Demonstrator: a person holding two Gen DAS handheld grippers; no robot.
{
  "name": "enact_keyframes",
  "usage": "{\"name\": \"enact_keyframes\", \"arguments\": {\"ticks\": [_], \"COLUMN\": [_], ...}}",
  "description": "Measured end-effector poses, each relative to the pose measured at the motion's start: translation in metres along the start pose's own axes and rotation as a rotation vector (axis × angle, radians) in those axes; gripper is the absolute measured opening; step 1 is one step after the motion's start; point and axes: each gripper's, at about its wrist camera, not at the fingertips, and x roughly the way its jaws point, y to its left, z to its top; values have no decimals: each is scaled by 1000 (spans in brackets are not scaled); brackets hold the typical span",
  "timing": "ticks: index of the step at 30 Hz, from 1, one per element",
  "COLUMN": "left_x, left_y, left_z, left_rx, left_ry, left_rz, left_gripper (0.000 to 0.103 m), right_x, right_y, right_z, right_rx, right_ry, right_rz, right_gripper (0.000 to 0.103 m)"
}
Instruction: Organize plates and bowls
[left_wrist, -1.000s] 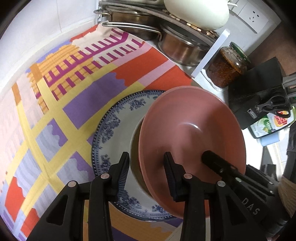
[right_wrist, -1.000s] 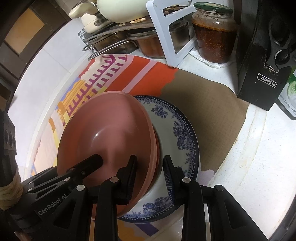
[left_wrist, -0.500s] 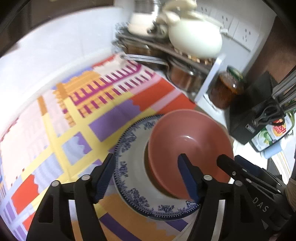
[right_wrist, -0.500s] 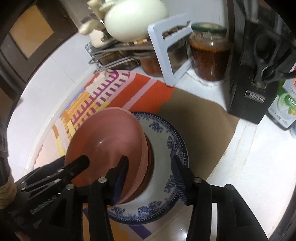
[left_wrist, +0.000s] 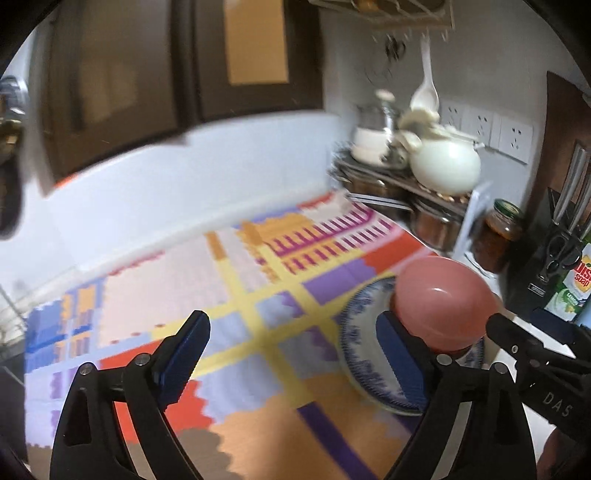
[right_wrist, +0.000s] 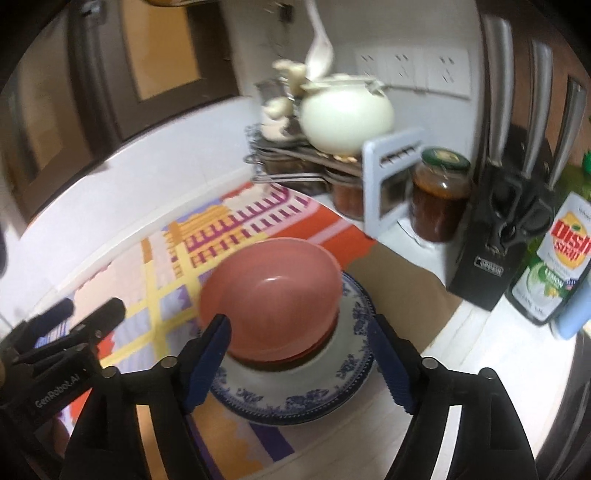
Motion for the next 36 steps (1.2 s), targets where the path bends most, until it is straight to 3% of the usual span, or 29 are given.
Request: {"name": "enact_keyframes", "arguments": {"ticks": [9, 14, 22, 36], "left_x": [-76, -117, -181, -260], "left_y": [53, 81, 118, 122], "left_z": [-39, -63, -101, -143], "left_rx": [-26, -27, -39, -71], "left_ry": [-112, -150, -175, -214], "left_rz": [112, 174, 199, 305], "left_gripper": [102, 103, 103, 103], "right_x": [-53, -85, -142, -214], "right_y": [49, 78, 114, 134], "right_z": [-36, -60, -102, -141], "right_rx": [-79, -109, -149, -222], "right_ry": [-125, -159, -201, -269], "right_rz": [115, 158, 173, 236], "right_gripper": [91, 91, 94, 95]}}
